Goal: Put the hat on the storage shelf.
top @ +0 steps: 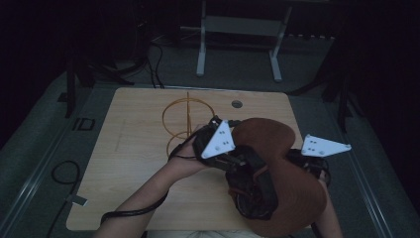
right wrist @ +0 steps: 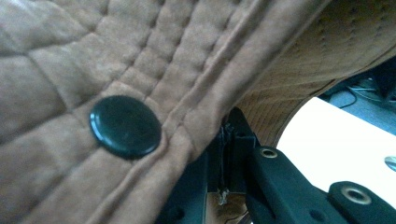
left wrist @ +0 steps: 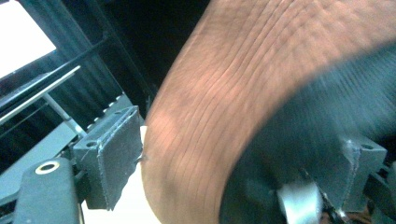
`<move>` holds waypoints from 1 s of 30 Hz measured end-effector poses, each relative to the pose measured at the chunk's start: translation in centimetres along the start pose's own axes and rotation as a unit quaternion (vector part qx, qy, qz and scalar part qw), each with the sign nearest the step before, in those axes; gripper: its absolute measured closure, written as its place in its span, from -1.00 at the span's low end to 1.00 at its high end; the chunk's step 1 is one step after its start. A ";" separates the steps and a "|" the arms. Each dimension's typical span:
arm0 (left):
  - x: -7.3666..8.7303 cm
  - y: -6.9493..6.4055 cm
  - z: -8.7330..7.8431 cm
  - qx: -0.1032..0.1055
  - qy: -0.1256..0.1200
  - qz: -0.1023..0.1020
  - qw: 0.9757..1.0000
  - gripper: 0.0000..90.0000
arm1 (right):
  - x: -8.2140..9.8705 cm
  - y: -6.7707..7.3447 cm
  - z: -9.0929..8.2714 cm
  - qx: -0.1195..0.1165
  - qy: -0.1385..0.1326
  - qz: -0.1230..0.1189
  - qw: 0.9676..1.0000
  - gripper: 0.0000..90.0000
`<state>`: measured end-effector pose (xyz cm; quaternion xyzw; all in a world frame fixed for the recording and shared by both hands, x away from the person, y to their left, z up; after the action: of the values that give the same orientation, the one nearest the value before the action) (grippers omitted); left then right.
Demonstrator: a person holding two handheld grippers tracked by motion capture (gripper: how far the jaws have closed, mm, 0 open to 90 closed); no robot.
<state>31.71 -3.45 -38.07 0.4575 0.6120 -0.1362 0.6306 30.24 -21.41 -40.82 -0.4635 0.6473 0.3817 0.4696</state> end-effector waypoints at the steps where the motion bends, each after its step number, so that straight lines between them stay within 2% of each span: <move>1: 0.0 0.0 0.0 0.000 0.000 0.000 1.000 -0.61 | 0.0 0.0 0.0 0.000 0.000 0.000 1.000 0.95; 2: 0.2 0.7 -0.5 -0.003 -0.003 -0.014 1.000 -0.61 | -0.2 -0.4 -0.9 0.008 -0.014 0.010 1.000 0.95; 7: 1.0 1.2 -1.3 -0.008 0.004 -0.021 1.000 -0.61 | -1.0 -0.9 -1.5 0.029 -0.026 0.001 0.999 0.95; 9: 1.5 1.4 -1.9 -0.013 0.002 -0.032 0.999 -0.61 | -1.2 -1.4 -1.9 0.039 -0.038 0.006 0.998 0.95; 12: 2.8 1.9 -3.1 -0.022 0.000 -0.059 0.998 -0.62 | -1.5 -2.2 -2.3 0.052 -0.051 0.010 0.997 0.95; 14: 3.2 2.1 -3.4 -0.025 0.000 -0.064 0.998 -0.64 | -1.5 -2.5 -2.3 0.055 -0.052 0.012 0.997 0.95; 17: 4.2 2.4 -4.3 -0.025 0.004 -0.089 0.996 -0.67 | -1.7 -3.7 -2.2 0.071 -0.054 0.016 0.996 0.95; 22: 5.5 2.7 -5.5 -0.043 0.004 -0.104 0.994 -0.71 | -2.1 -5.3 -1.8 0.096 -0.056 0.019 0.994 0.95; 24: 6.8 2.8 -6.5 -0.063 0.006 -0.110 0.992 -0.73 | -2.4 -6.3 -1.4 0.105 -0.059 0.021 0.993 0.95; 28: 8.7 2.7 -7.7 -0.074 0.010 -0.125 0.989 -0.76 | -3.2 -8.0 -0.5 0.122 -0.059 0.025 0.991 0.95; 30: 9.8 2.7 -8.3 -0.089 0.008 -0.135 0.987 -0.77 | -3.7 -8.6 -0.1 0.126 -0.058 0.022 0.990 0.95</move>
<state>30.39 8.04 -44.34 0.3143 0.6827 -0.1614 0.6397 38.98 -23.00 -37.78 -0.3633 0.6717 0.3334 0.5528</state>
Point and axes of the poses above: each handheld gripper's, and its own axes: z roughly forward along the jaws, x roughly out of its underside, y roughly to its left, the point moved 6 cm from there along z, roughly forward along the jaws, and after that the axes turned 10 degrees about -x, right-handed, at the moved point
